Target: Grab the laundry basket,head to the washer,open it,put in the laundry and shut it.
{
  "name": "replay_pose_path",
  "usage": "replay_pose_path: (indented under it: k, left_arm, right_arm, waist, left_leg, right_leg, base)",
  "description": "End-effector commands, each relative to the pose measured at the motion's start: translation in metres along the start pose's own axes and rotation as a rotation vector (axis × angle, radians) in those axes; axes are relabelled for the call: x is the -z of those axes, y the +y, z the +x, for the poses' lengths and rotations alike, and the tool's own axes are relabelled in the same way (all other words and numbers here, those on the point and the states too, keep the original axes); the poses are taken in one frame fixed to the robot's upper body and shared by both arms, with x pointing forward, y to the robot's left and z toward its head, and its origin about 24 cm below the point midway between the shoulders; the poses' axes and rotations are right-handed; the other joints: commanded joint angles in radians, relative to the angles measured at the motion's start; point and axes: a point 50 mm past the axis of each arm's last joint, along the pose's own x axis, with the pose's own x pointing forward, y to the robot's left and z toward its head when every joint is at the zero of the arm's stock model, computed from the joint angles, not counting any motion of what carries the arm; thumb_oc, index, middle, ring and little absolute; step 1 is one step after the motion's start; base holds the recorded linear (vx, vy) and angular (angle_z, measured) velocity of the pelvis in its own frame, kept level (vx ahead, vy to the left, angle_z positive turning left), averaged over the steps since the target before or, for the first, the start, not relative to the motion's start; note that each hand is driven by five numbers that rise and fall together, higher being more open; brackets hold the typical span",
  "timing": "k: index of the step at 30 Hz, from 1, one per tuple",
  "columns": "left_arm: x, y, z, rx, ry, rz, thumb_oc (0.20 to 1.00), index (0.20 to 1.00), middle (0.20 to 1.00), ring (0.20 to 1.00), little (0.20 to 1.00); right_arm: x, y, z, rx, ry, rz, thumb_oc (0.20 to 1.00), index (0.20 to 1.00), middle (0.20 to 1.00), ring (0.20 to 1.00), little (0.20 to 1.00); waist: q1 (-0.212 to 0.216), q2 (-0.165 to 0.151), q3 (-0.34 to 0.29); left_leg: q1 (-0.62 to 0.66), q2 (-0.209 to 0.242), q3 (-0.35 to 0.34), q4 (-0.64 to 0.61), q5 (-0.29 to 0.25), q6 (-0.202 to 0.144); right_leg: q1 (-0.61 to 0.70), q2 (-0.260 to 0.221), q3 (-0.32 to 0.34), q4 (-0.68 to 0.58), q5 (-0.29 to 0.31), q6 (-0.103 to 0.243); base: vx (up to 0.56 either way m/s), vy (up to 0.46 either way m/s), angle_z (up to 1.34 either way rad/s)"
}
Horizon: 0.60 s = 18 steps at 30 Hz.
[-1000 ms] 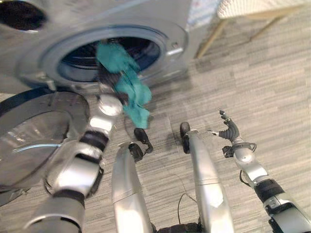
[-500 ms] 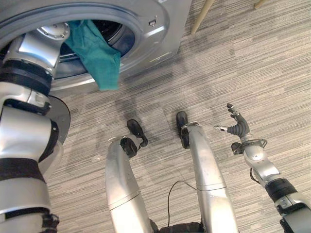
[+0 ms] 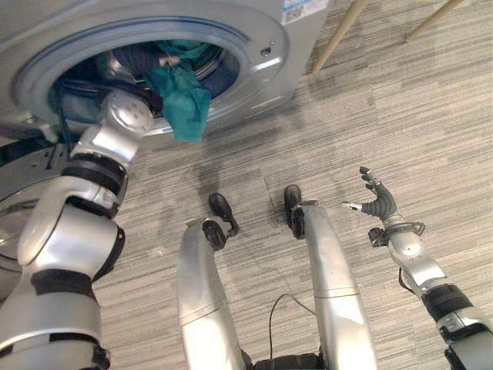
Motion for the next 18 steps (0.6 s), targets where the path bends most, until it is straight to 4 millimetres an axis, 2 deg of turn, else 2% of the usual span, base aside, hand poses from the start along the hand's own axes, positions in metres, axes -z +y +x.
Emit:
replay_pose_path:
  k: [1, 3, 4, 5, 6, 7, 11, 13, 14, 16, 17, 18]
  left_arm:
    - [0.015, -0.024, -0.023, 0.011, 0.015, -0.111, 1.0, 1.0, 1.0, 1.0, 1.0]
    - [0.028, -0.057, -0.053, 0.069, 0.081, -0.244, 1.0, 1.0, 1.0, 1.0, 1.0]
    - [0.04, -0.091, -0.087, 0.15, 0.155, -0.342, 1.0, 1.0, 1.0, 1.0, 1.0]
    - [0.041, -0.091, -0.088, 0.15, 0.157, -0.343, 1.0, 1.0, 1.0, 1.0, 1.0]
    - [0.053, -0.119, -0.127, 0.223, 0.255, -0.449, 1.0, 1.0, 1.0, 1.0, 1.0]
    - [0.053, -0.12, -0.128, 0.223, 0.257, -0.45, 1.0, 1.0, 1.0, 1.0, 1.0]
    - [0.077, -0.155, -0.206, 0.347, 0.468, -0.574, 1.0, 1.0, 1.0, 1.0, 1.0]
    - [0.077, -0.155, -0.206, 0.347, 0.468, -0.574, 1.0, 1.0, 1.0, 1.0, 1.0]
    - [0.098, -0.165, -0.262, 0.404, 0.654, -0.615, 1.0, 1.0, 1.0, 1.0, 1.0]
    - [0.109, -0.172, -0.301, 0.476, 0.775, -0.592, 1.0, 1.0, 1.0, 1.0, 1.0]
    - [0.109, -0.172, -0.301, 0.476, 0.775, -0.592, 1.0, 1.0, 1.0, 1.0, 1.0]
    - [0.116, -0.173, -0.319, 0.49, 0.839, -0.583, 1.0, 1.0, 1.0, 1.0, 1.0]
  right_arm:
    - [0.015, 0.016, -0.018, -0.031, 0.044, 0.031, 1.0, 1.0, 1.0, 1.0, 1.0]
    - [0.021, 0.022, -0.02, -0.036, 0.08, 0.012, 1.0, 1.0, 1.0, 1.0, 1.0]
    - [0.03, 0.024, -0.024, -0.031, 0.126, -0.005, 1.0, 1.0, 1.0, 1.0, 1.0]
    - [0.031, 0.024, -0.024, -0.033, 0.127, -0.007, 1.0, 1.0, 1.0, 1.0, 1.0]
    - [0.041, 0.027, -0.031, -0.027, 0.178, -0.006, 1.0, 1.0, 1.0, 1.0, 1.0]
    - [0.041, 0.027, -0.031, -0.029, 0.179, -0.008, 1.0, 1.0, 1.0, 1.0, 1.0]
    - [0.066, 0.031, -0.054, -0.038, 0.293, -0.022, 1.0, 1.0, 1.0, 1.0, 1.0]
    - [0.066, 0.031, -0.054, -0.038, 0.293, -0.022, 1.0, 1.0, 1.0, 1.0, 1.0]
    - [0.085, 0.032, -0.075, -0.052, 0.388, -0.024, 1.0, 1.0, 1.0, 1.0, 1.0]
    - [0.094, 0.037, -0.088, -0.07, 0.43, -0.014, 1.0, 1.0, 1.0, 1.0, 1.0]
    - [0.094, 0.037, -0.088, -0.07, 0.43, -0.014, 1.0, 1.0, 1.0, 1.0, 1.0]
    - [0.1, 0.038, -0.096, -0.068, 0.461, -0.005, 1.0, 1.0, 1.0, 1.0, 1.0]
  waist:
    - [0.001, 0.021, -0.156]
    - [0.011, 0.016, -0.157]
    - [0.028, 0.008, -0.161]
    - [0.026, 0.007, -0.158]
    - [0.041, 0.004, -0.165]
    - [0.04, 0.003, -0.159]
    - [0.061, -0.007, -0.178]
    - [0.061, -0.007, -0.178]
    - [0.072, -0.004, -0.214]
    - [0.077, -0.017, -0.239]
    - [0.077, -0.017, -0.238]
    - [0.079, -0.022, -0.254]
  left_leg:
    - [0.055, -0.01, -0.008, 0.016, -0.115, 0.017]
    - [0.142, -0.034, 0.009, -0.068, -0.088, 0.007]
    - [0.238, -0.051, 0.018, -0.17, -0.059, -0.002]
    - [0.249, -0.053, 0.02, -0.179, -0.055, -0.002]
    - [0.357, -0.075, 0.027, -0.286, -0.022, -0.011]
    - [0.371, -0.078, 0.029, -0.296, -0.018, -0.011]
    - [0.616, -0.125, 0.035, -0.541, 0.061, -0.029]
    - [0.618, -0.126, 0.035, -0.542, 0.062, -0.029]
    - [0.728, -0.145, 0.037, -0.67, 0.142, -0.03]
    - [0.858, -0.144, 0.041, -0.766, 0.168, -0.051]
    - [0.861, -0.144, 0.041, -0.768, 0.168, -0.052]
    - [0.904, -0.147, 0.041, -0.804, 0.181, -0.056]
  right_leg:
    - [0.049, -0.006, 0.006, -0.125, -0.017, 0.077]
    - [0.13, -0.02, 0.0, -0.195, 0.006, 0.081]
    - [0.218, -0.035, 0.004, -0.275, 0.031, 0.083]
    - [0.227, -0.036, 0.005, -0.281, 0.033, 0.083]
    - [0.328, -0.046, -0.001, -0.362, 0.061, 0.092]
    - [0.341, -0.047, 0.0, -0.369, 0.064, 0.093]
    - [0.583, -0.056, -0.022, -0.576, 0.12, 0.11]
    - [0.584, -0.056, -0.022, -0.577, 0.12, 0.111]
    - [0.708, -0.05, -0.045, -0.722, 0.174, 0.11]
    - [0.849, -0.041, -0.058, -0.824, 0.194, 0.118]
    - [0.851, -0.041, -0.058, -0.825, 0.194, 0.118]
    - [0.9, -0.034, -0.064, -0.874, 0.207, 0.122]
  base:
    - [-0.05, 0.005, 0.2]
    - [-0.05, 0.011, 0.25]
    - [-0.03, 0.014, 0.21]
    - [-0.01, 0.024, 0.26]
    - [0.0, 0.013, 0.28]
    - [0.03, 0.012, 0.31]
    - [0.07, -0.011, 0.24]
    - [0.03, -0.031, 0.14]
    - [0.02, -0.073, 0.09]
    - [0.06, -0.078, 0.04]
    - [0.1, -0.069, 0.01]
    - [0.07, -0.047, 0.05]
